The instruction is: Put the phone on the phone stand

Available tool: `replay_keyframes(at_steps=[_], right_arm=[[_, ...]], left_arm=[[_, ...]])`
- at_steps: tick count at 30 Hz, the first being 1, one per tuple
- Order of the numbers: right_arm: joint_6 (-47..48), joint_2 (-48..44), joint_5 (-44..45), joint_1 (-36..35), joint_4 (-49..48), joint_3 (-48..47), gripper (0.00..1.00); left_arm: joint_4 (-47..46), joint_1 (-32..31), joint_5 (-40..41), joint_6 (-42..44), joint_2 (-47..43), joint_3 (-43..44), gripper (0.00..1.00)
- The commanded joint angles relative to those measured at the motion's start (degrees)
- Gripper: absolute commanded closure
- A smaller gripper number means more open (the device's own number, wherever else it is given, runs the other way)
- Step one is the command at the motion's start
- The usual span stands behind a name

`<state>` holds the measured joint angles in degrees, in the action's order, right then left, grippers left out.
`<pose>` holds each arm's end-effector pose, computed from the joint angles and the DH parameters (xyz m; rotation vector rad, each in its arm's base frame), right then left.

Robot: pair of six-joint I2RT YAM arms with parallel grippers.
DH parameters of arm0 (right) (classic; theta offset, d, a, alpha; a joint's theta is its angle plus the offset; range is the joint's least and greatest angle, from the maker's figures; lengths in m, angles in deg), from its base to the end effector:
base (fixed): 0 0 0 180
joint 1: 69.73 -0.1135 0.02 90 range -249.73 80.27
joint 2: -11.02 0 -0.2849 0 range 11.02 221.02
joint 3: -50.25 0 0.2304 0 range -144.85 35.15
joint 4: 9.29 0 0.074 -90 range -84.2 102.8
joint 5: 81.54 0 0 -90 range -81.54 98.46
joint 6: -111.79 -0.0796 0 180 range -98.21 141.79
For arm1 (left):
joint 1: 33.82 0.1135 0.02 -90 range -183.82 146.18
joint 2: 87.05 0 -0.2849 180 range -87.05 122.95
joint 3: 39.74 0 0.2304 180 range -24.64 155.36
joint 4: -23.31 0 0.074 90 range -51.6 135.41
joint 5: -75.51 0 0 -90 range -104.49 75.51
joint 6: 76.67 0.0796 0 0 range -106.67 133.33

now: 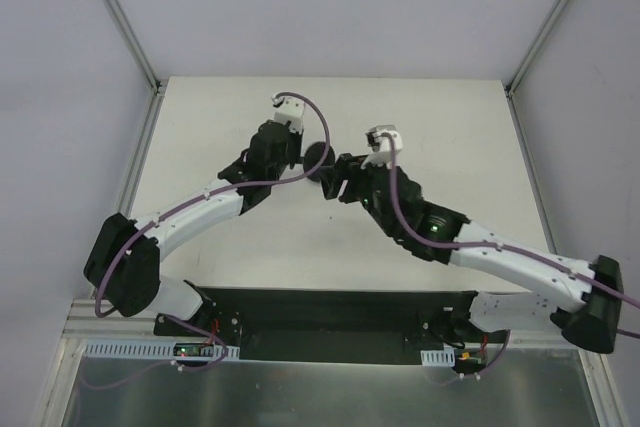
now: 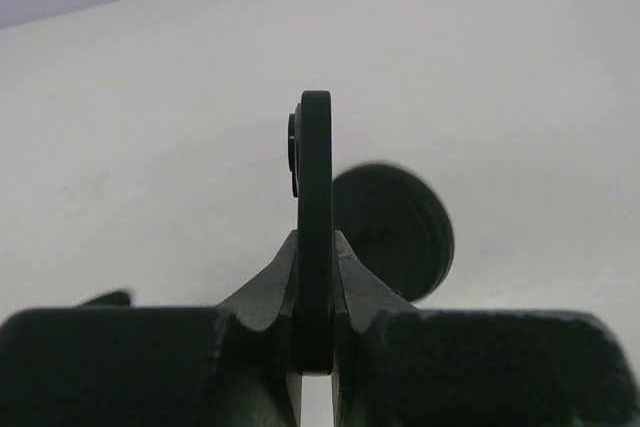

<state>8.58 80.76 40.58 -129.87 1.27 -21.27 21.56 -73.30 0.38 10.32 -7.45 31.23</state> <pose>0.1818 0.2316 0.3663 -0.2873 1.6987 0.4704 0.2802 -0.2044 0.3411 0.3425 1.6632 -0.3367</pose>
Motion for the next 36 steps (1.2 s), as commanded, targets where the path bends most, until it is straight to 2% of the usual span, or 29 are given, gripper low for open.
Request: replay_keyframes(at_steps=[1,6,7,9,10,11,14,17,20,23,25,26,28,31,34,35,36], right_arm=[[1.8,-12.5,0.7,-1.9,-7.2,1.2,0.33],[10.0,-23.1,6.5,0.9,-9.2,6.0,0.3],[11.9,-23.8,5.7,2.3,-9.8,7.5,0.3],[12.2,-22.5,-1.9,8.6,-9.4,7.4,0.3],[11.6,-19.7,-5.5,11.1,-9.1,6.7,0.3],[10.9,-17.5,-13.3,15.5,-9.1,6.0,0.28],[12.8,-6.0,-25.5,19.4,-3.9,-1.7,0.24],[14.4,2.4,-29.7,20.1,0.0,-6.6,0.2],[10.8,7.7,-36.0,21.0,0.4,-8.5,0.18],[5.1,12.9,-43.0,21.1,-4.7,-9.2,0.16],[-0.3,18.0,-47.1,21.1,-9.8,-10.3,0.15],[-2.1,19.7,-51.0,21.0,-11.1,-10.9,0.15],[-6.7,23.4,-53.9,20.9,-17.1,-11.2,0.14],[-9.8,26.9,-57.5,20.7,-21.0,-12.2,0.13],[-10.6,29.4,-63.1,20.5,-27.1,-12.3,0.13],[-10.6,30.0,-68.9,20.7,-29.5,-12.5,0.13],[-10.3,30.6,-72.7,20.8,-32.8,-13.1,0.12]], left_arm=[[1.4,3.0,16.5,0.5,1.4,0.3,1.0],[-1.3,3.1,13.7,1.5,-0.8,-2.3,1.0],[-1.4,3.1,12.6,1.5,-1.6,-3.0,1.0],[0.0,3.1,11.1,0.4,-3.7,-2.7,1.0],[2.1,3.3,11.2,-0.5,-4.7,-2.7,1.0],[2.3,3.3,10.8,-1.2,-7.5,-3.1,1.0],[5.8,3.3,11.9,-3.4,-13.4,-4.1,1.0],[11.4,4.1,16.7,-4.3,-18.2,-4.8,1.0],[18.1,7.9,13.5,-7.5,-22.7,-5.2,1.0],[22.7,11.5,8.4,-11.6,-27.2,-5.8,1.0],[25.9,13.3,7.9,-12.0,-30.4,-6.4,1.0],[27.0,14.1,7.5,-12.5,-31.0,-6.4,1.0],[31.0,16.4,5.1,-13.4,-31.6,-5.3,1.0],[34.2,18.9,-0.1,-14.5,-31.6,-4.0,1.0],[33.3,20.4,-7.6,-14.4,-31.6,-4.0,1.0],[32.6,21.0,-10.7,-12.3,-31.4,-4.0,1.0],[31.6,21.6,-20.5,-10.8,-31.3,-4.0,1.0]])
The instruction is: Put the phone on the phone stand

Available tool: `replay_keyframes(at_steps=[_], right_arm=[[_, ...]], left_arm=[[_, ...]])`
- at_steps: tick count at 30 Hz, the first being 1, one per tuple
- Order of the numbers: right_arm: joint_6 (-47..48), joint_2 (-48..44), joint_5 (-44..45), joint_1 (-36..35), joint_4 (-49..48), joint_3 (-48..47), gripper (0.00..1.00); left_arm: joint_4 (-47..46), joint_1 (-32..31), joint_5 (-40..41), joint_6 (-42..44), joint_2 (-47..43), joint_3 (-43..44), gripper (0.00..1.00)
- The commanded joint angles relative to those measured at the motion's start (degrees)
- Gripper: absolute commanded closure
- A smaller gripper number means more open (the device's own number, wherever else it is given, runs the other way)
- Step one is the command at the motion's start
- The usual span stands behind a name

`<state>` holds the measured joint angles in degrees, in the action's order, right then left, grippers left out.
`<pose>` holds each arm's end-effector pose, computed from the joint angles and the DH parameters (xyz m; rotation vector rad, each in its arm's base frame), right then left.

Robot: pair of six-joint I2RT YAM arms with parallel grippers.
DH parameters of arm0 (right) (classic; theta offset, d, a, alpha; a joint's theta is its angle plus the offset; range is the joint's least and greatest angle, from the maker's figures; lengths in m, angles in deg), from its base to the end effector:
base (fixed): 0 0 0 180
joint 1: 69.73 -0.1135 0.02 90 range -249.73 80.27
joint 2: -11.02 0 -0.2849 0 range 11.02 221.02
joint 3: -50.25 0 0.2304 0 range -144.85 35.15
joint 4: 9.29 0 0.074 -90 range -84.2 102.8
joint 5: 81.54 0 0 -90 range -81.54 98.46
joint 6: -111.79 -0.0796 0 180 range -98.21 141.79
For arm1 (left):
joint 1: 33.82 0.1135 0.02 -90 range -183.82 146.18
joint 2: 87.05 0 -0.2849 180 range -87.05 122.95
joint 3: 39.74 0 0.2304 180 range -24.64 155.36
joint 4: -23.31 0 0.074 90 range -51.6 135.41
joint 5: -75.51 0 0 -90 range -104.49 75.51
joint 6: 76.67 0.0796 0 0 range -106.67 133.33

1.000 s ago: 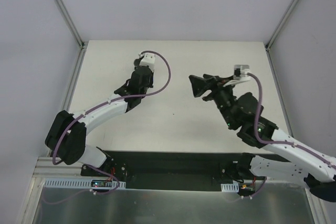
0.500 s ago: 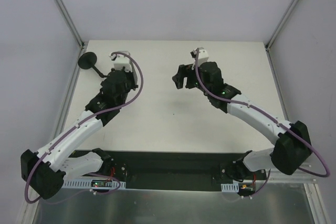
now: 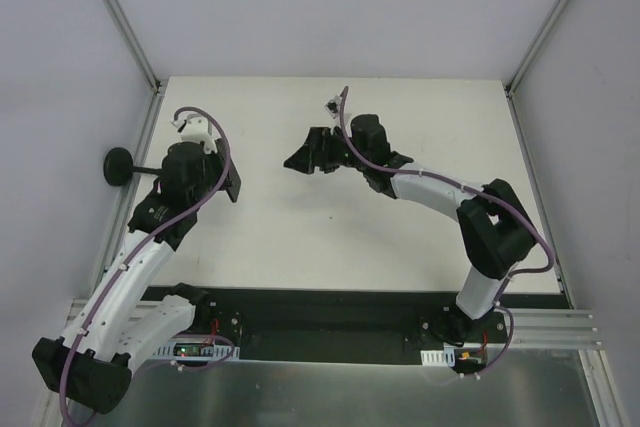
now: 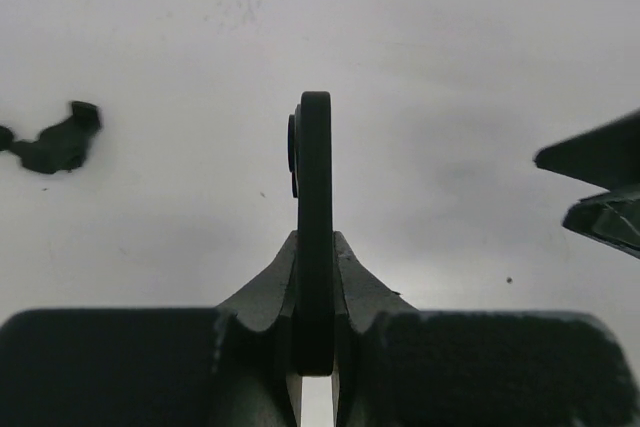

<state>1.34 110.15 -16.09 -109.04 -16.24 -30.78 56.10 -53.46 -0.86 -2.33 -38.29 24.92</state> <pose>0.3101 0.2966 0.2949 -0.6333 1.7814 1.1133 0.1934 -0.0491 0.3469 -0.0998 1.8594 -0.2057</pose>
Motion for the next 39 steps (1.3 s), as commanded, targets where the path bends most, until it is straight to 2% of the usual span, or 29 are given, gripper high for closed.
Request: replay_keyframes(at_steps=[1,2,3,4,6,10,16,22,24,26,27,28,29,31,32,33,34,36,37,39], right_arm=[[-2.2,2.1,-20.4,-0.1,-16.2,-4.4,0.12],[-1.5,2.4,-29.0,-0.2,-16.5,-5.8,0.12],[0.0,2.6,-33.1,-0.4,-17.7,-5.9,0.12],[0.9,2.0,-37.7,-0.7,-18.2,-5.4,0.11],[5.6,1.0,-38.9,-1.2,-17.7,-3.7,0.11],[10.1,0.1,-37.8,-1.2,-15.7,-2.6,0.12],[19.6,-1.8,-39.1,-0.9,-7.7,-1.6,0.19],[19.0,-2.2,-43.4,-2.1,-10.8,-1.1,0.44],[16.4,-1.8,-44.3,-2.9,-14.7,-1.2,0.5],[12.4,-1.3,-45.0,-3.8,-19.8,-1.2,0.61],[10.8,-1.0,-45.0,-3.9,-21.8,-1.3,0.67],[8.9,-0.5,-44.7,-3.8,-24.0,-1.4,0.94],[6.9,-0.3,-43.7,-3.5,-26.5,-1.4,1.0],[4.1,-0.8,-38.5,-2.2,-28.2,-0.7,0.99],[3.5,-1.0,-36.0,-1.3,-27.7,-0.2,1.0],[1.3,-1.5,-34.1,-0.3,-27.6,0.5,1.0],[0.2,-1.5,-31.5,2.3,-27.6,0.9,1.0],[-2.3,-1.9,-29.2,4.8,-27.7,2.8,0.99],[-2.7,-2.2,-26.0,7.3,-27.3,3.5,1.0],[-2.8,-3.2,-21.2,9.5,-24.1,5.8,1.0]], left_arm=[[-3.4,2.2,-24.0,3.3,0.9,2.7,1.0],[-3.4,3.0,-27.6,5.8,1.7,3.4,1.0],[-3.3,3.2,-34.2,6.6,2.4,3.9,1.0],[-3.4,3.4,-37.1,7.1,3.4,4.4,1.0],[-4.5,3.7,-45.7,8.5,4.1,4.8,1.0],[-6.1,3.8,-56.7,9.7,6.4,6.3,1.0],[-8.0,3.8,-64.1,9.9,6.8,7.3,1.0],[-11.6,3.7,-67.1,8.4,7.1,7.8,1.0],[-12.7,3.7,-69.4,7.1,8.2,8.5,1.0],[-13.6,3.8,-69.4,6.2,8.8,9.0,1.0],[-13.7,3.7,-68.8,5.8,9.2,9.1,1.0],[-14.0,3.8,-68.2,5.5,9.4,9.3,1.0],[-14.0,3.8,-67.1,4.1,9.6,9.5,0.97],[-13.5,4.4,-58.6,0.6,9.0,9.8,0.65],[-11.2,5.2,-54.3,-0.7,8.5,9.7,0.12],[-9.4,5.5,-48.3,-1.7,7.3,10.0,0.02],[-7.3,5.8,-39.4,-2.9,6.9,10.4,0.01],[-2.2,6.7,-32.3,-2.9,5.9,11.5,0.01],[0.4,7.0,-23.0,-3.3,5.7,12.2,0.01],[6.3,7.8,-15.2,-3.4,6.0,13.5,0.01]])
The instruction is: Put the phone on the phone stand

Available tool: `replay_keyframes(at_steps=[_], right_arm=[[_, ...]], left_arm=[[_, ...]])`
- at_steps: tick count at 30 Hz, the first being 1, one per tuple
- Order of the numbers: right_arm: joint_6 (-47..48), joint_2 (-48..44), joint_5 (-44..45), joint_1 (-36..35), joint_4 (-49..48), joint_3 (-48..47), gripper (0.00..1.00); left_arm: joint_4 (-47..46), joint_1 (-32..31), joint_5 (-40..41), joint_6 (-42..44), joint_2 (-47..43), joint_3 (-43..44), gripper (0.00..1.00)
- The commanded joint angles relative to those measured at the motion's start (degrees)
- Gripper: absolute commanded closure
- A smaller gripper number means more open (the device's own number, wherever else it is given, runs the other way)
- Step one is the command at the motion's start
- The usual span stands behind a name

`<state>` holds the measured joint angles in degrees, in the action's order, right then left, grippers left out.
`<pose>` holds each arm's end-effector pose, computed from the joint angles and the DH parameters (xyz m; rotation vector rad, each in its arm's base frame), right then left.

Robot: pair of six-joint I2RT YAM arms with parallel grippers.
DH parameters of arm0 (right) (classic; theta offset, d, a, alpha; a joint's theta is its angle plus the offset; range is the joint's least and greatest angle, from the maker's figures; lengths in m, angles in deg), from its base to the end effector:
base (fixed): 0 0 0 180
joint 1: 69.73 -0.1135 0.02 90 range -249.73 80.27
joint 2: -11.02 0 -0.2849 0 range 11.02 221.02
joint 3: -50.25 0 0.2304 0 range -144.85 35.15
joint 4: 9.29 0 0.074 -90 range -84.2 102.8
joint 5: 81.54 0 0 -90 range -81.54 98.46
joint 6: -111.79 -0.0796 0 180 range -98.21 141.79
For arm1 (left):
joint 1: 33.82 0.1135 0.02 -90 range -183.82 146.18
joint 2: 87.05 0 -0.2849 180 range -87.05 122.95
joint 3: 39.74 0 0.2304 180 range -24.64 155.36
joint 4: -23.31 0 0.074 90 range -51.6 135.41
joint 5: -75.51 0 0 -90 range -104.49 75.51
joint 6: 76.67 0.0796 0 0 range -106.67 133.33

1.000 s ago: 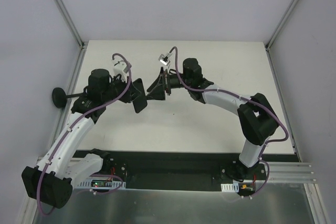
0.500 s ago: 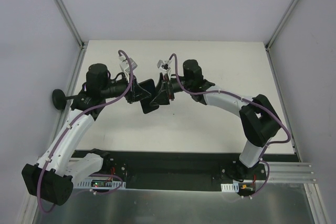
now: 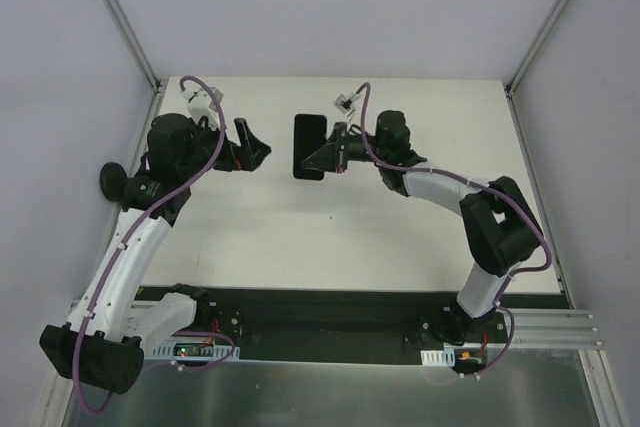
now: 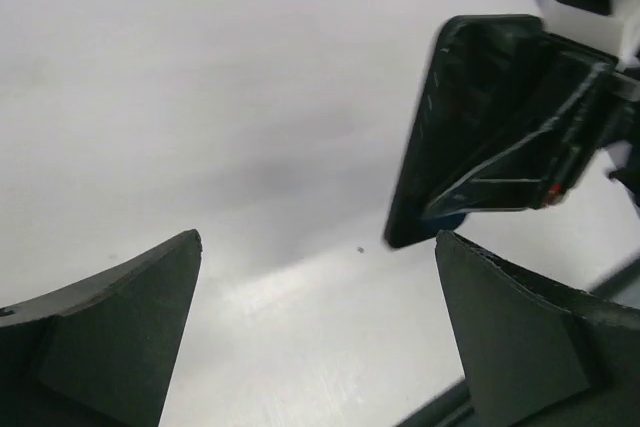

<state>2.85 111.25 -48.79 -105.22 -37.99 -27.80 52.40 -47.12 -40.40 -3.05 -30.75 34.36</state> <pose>0.2870 0.2869 0.3202 -1.0892 1.3106 1.4507 0.2101 -0.0854 0.3925 0.2881 1.7898 -0.7703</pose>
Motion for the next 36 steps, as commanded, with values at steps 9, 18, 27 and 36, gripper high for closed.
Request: replay_keyframes(at_steps=[9,18,27,36], right_arm=[[0.3,-10.5,15.1,14.1,2.6,8.4,1.0],[0.7,-13.3,10.8,14.4,-4.5,11.5,1.0],[1.0,-13.7,9.0,14.5,-7.6,12.2,1.0],[0.7,-12.1,8.7,14.6,-8.2,11.5,1.0]], left_arm=[[13.6,22.2,20.2,6.3,20.6,4.8,0.12],[16.1,24.0,30.3,15.4,41.1,16.0,0.02],[16.5,26.9,30.9,18.6,52.8,21.1,0.11],[16.0,27.0,28.0,16.7,55.2,22.0,0.73]])
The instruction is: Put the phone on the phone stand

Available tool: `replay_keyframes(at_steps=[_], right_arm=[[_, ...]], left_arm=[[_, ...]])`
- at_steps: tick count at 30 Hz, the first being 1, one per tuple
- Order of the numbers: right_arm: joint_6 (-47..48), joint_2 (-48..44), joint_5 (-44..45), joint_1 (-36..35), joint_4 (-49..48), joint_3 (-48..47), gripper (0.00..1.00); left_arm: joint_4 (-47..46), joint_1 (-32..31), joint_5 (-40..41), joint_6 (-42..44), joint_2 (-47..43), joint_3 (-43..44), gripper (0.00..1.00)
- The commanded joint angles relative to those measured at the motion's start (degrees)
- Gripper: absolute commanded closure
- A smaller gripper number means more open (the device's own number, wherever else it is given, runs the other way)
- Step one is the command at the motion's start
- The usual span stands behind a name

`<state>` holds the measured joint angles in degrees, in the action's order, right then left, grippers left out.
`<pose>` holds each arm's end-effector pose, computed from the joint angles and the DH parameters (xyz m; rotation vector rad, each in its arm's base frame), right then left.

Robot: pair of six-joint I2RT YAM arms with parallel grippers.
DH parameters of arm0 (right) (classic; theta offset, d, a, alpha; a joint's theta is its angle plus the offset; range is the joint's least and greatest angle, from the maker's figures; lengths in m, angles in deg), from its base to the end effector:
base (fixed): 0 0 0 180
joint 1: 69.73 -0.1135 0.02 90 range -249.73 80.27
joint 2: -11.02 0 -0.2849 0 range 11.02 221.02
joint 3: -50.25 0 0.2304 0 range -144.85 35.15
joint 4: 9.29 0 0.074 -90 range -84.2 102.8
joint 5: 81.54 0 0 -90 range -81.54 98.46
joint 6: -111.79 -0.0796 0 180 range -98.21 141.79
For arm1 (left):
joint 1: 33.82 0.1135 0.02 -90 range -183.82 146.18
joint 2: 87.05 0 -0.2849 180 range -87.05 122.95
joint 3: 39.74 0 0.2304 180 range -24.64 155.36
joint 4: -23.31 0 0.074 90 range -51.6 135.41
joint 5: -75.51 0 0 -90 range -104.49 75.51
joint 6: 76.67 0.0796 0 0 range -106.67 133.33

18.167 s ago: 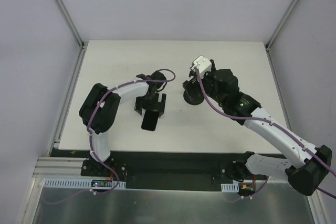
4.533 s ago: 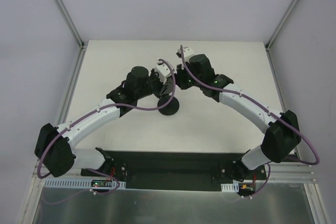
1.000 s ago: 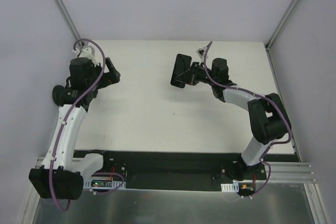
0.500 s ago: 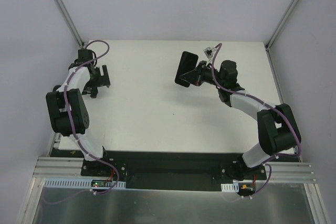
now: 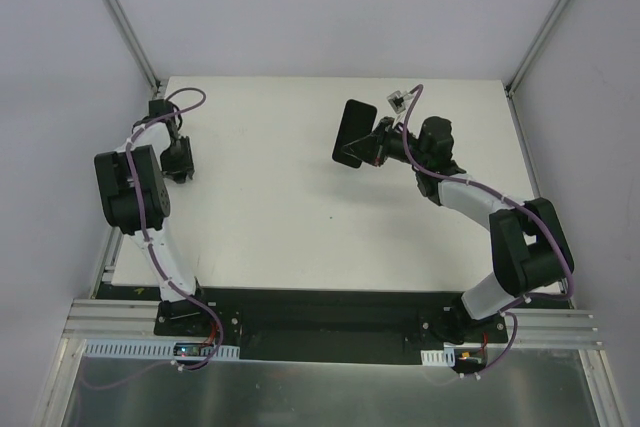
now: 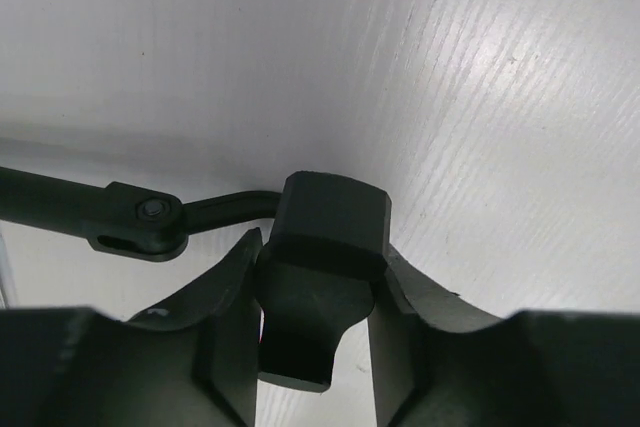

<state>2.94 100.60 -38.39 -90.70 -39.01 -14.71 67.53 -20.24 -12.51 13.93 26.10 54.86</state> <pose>0.3110 0.1814 0.3138 -0.7228 1.4558 1.1452 0.4083 0.1015 0.1656 -0.3131 2.6530 0.1257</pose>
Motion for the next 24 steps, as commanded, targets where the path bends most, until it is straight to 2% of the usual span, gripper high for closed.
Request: replay_keyframes(at_steps=[1,2,4,11,14,17,18,20,22,24], right_arm=[[0.6,-1.5,-1.7,0.1,-7.1,-1.6,1.0],[0.7,-1.6,-1.7,0.1,-7.1,-1.5,1.0],[0.8,-1.9,-1.6,0.1,-7.2,-1.2,0.99],[1.0,-2.1,-1.2,0.0,-7.6,-0.8,1.0],[1.2,-2.3,-1.0,0.1,-7.6,-0.5,1.0],[1.1,-2.4,-0.6,0.1,-7.5,-0.4,1.0],[1.1,-2.5,-0.4,0.1,-7.5,-0.4,1.0],[1.2,-2.8,-0.3,0.1,-7.4,-0.1,1.0],[1.3,-3.5,-0.2,0.2,-7.4,0.4,0.99],[1.5,-4.4,0.1,0.4,-7.3,0.7,0.99]], left_arm=[[0.8,0.0,0.1,-0.5,-2.5,1.7,0.93],[0.8,0.0,0.1,-0.6,-5.3,1.6,1.0],[0.8,-0.5,0.1,-4.8,-9.2,1.4,1.0],[0.8,-3.3,5.1,-13.9,-32.0,1.7,1.0],[0.8,-3.8,0.8,-22.7,-40.0,1.5,1.0],[0.7,-4.4,-6.4,-35.3,-46.0,-0.1,1.0],[0.3,-4.7,-8.7,-43.8,-47.2,-1.3,1.0],[-3.9,-5.8,-14.0,-55.0,-50.8,-6.5,1.0],[-8.2,-11.0,-12.6,-60.8,-54.3,-12.1,1.0],[-10.6,-15.8,-7.4,-68.8,-56.3,-17.8,1.0]])
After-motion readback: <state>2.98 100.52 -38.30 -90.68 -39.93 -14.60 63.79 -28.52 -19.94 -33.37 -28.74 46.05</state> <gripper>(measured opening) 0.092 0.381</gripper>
